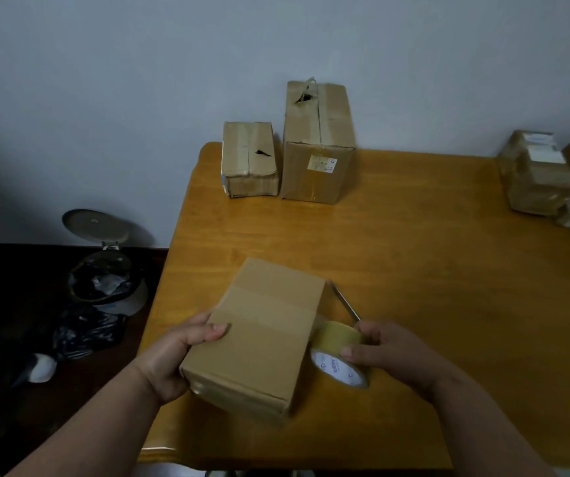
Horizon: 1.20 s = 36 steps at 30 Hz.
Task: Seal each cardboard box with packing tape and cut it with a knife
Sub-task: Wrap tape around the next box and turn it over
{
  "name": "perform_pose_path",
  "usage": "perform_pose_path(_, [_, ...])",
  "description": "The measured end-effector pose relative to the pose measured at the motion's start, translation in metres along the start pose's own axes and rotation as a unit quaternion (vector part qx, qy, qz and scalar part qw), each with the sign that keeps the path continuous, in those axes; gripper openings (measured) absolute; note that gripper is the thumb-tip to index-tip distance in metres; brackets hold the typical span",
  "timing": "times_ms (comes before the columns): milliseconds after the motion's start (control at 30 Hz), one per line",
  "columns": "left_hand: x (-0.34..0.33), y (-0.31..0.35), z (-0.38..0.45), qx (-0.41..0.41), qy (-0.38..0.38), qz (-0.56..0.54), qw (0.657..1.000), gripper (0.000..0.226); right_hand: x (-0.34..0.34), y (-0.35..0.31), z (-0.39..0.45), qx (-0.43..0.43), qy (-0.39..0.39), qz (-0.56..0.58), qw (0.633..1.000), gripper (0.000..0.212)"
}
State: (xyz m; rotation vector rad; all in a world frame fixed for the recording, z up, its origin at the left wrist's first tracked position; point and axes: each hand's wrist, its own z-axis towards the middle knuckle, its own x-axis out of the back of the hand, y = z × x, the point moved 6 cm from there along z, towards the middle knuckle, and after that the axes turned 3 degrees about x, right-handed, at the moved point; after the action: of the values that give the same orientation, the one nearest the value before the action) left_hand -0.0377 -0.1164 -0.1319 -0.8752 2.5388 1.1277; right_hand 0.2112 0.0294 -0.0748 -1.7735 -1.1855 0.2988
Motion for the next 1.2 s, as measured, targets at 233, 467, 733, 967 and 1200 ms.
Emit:
perform_pose_path(233, [0.012, -0.019, -0.003, 0.058, 0.019, 0.114, 0.992, 0.072, -0.029, 0.008, 0.015, -0.032, -0.018, -0.101, 0.994, 0.02])
perform_pose_path(467, [-0.011, -0.005, -0.005, -0.001, 0.121, 0.244, 0.962, 0.045, -0.032, 0.016, 0.014, -0.043, -0.028, -0.056, 0.997, 0.023])
perform_pose_path(733, [0.012, -0.014, -0.005, 0.059, 0.127, 0.064, 0.988, 0.038, -0.015, -0.068, -0.005, 0.11, -0.128, 0.175, 0.97, 0.036])
perform_pose_path(967, [0.004, -0.01, 0.002, -0.066, 0.239, 0.282, 0.927, 0.024, -0.052, -0.09, 0.011, 0.116, -0.081, 0.08, 0.987, 0.027])
perform_pose_path(1200, [-0.034, 0.0, -0.038, -0.058, -0.082, 0.171, 0.98, 0.081, -0.074, -0.093, 0.019, 0.139, -0.03, 0.057, 0.988, 0.04])
